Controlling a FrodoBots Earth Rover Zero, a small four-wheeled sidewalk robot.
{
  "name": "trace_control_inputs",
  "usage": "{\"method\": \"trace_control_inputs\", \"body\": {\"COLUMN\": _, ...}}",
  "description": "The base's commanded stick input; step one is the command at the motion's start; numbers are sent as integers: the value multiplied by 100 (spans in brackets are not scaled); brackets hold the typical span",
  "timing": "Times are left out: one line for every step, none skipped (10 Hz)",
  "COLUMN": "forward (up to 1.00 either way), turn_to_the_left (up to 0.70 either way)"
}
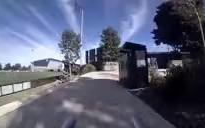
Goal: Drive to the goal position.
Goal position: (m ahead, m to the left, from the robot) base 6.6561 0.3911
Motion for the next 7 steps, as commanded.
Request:
{"method": "trace_control_inputs", "body": {"forward": 100, "turn_to_the_left": 0}}
{"method": "trace_control_inputs", "body": {"forward": 100, "turn_to_the_left": 0}}
{"method": "trace_control_inputs", "body": {"forward": 100, "turn_to_the_left": 0}}
{"method": "trace_control_inputs", "body": {"forward": 100, "turn_to_the_left": 0}}
{"method": "trace_control_inputs", "body": {"forward": 100, "turn_to_the_left": 0}}
{"method": "trace_control_inputs", "body": {"forward": 100, "turn_to_the_left": 0}}
{"method": "trace_control_inputs", "body": {"forward": 100, "turn_to_the_left": 0}}
